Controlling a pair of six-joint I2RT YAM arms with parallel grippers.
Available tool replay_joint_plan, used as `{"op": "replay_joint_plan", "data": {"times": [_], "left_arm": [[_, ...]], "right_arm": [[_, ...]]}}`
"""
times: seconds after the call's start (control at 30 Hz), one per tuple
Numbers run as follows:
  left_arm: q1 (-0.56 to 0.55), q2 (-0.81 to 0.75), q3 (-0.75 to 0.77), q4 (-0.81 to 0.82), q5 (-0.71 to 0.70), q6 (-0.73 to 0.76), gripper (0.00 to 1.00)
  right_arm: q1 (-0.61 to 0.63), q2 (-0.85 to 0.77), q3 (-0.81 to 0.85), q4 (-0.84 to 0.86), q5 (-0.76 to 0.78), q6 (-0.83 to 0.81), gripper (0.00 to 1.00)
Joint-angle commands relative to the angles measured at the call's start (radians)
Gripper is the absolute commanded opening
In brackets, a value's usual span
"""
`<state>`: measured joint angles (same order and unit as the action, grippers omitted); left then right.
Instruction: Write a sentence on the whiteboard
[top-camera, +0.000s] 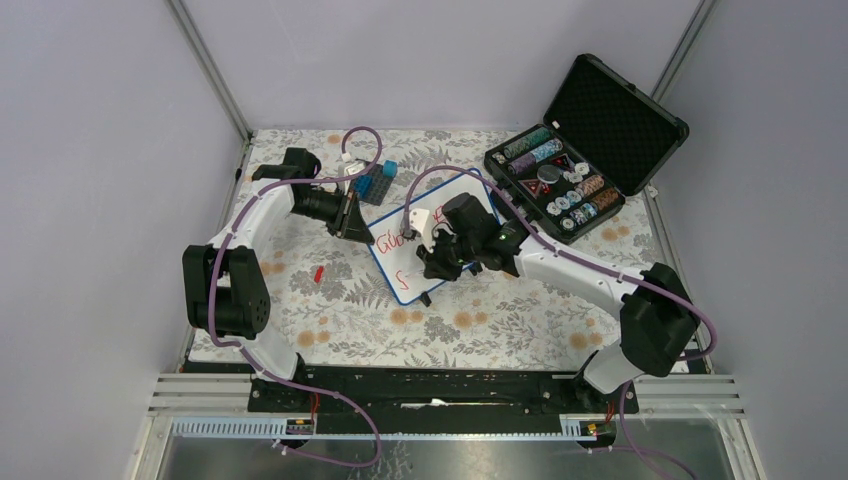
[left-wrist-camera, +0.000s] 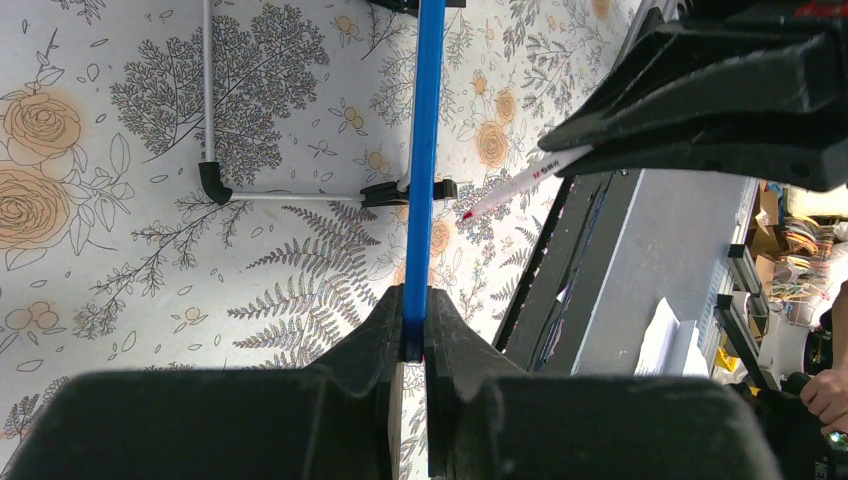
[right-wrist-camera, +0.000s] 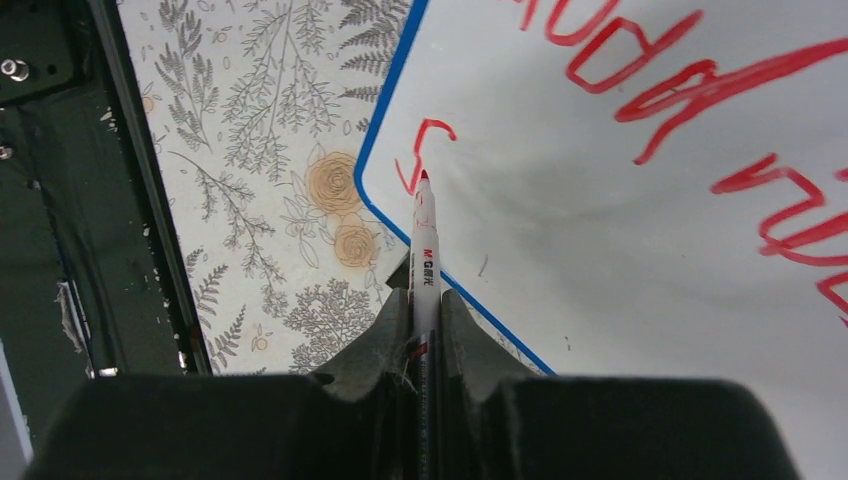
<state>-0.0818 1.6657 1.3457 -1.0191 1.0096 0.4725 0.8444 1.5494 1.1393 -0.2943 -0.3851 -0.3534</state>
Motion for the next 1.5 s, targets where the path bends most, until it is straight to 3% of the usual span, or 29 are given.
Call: {"op": "replay_joint_plan", "data": {"times": [0.0,0.53,1.47], "left_arm": [[-0.01,-0.008,-0.004,0.015,-0.009,0.006,0.0],[-0.01,-0.002,0.001,0.015,-0.016,0.006,0.0],[-0.01,0.004,0.0,0.016,-0.018,0.011,0.0]], "right_arm": [[-0.02,-0.032,-0.007,0.007,-0.013,-0.004,0.0],[-0.015,0.064,0.039,0.042,-0.011,0.011,0.0],[-0.032,0.061,-0.029,0.031,-0.017,0.004,0.0]]}}
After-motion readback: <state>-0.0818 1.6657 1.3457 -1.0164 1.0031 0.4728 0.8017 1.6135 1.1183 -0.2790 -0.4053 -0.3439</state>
